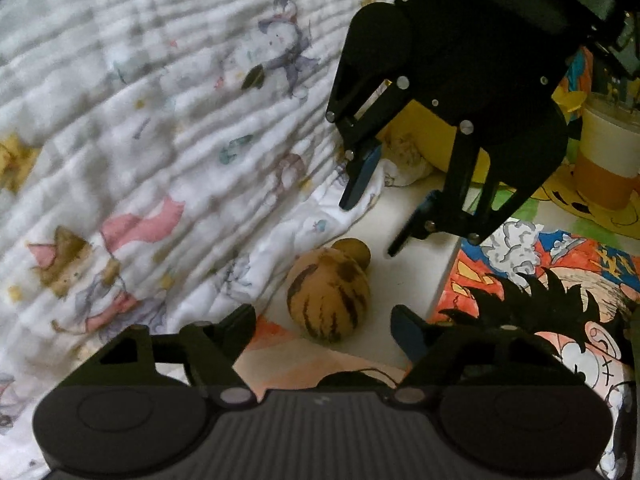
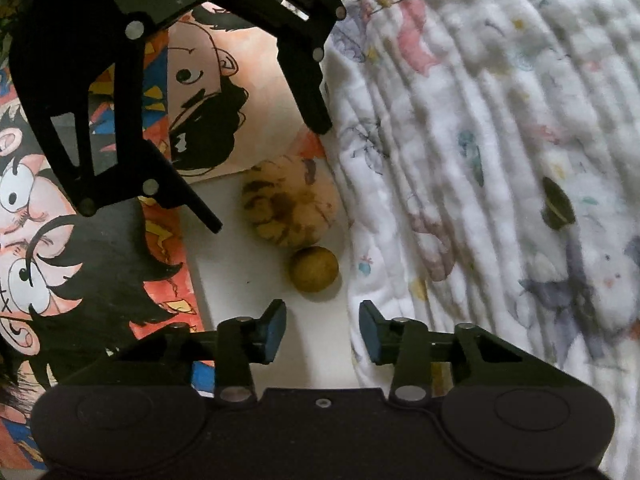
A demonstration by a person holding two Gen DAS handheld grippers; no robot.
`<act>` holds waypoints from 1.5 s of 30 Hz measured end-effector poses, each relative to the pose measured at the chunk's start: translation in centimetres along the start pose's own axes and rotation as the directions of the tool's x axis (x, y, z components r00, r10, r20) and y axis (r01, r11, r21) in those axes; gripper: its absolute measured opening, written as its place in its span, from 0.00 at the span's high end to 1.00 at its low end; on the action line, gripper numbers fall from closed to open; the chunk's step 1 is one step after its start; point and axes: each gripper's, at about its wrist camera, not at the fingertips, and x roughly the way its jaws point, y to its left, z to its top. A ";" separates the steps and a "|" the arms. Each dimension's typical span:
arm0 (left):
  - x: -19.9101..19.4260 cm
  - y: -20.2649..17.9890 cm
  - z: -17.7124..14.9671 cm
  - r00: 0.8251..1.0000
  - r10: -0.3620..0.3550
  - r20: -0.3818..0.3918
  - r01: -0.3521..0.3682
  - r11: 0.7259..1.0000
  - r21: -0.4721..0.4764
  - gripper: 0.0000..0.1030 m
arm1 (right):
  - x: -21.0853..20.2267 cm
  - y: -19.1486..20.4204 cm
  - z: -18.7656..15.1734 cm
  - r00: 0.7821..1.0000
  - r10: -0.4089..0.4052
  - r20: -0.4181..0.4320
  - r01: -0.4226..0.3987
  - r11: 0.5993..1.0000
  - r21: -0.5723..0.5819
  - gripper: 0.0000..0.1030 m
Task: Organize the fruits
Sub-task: 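Grasp the striped melon with the left tool while the right tool grasps the small brown fruit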
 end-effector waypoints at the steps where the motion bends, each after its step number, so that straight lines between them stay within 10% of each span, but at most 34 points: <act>1: 0.2 0.0 0.0 1.000 -0.003 -0.002 0.003 1.000 -0.001 0.28 | 0.2 0.1 0.0 1.000 0.006 0.004 -0.006 1.000 -0.002 0.61; 45: -0.6 2.5 -2.3 0.998 -0.056 -0.024 0.052 0.991 -0.126 0.50 | 0.4 0.3 1.4 0.998 0.049 0.030 -0.049 0.999 0.014 0.72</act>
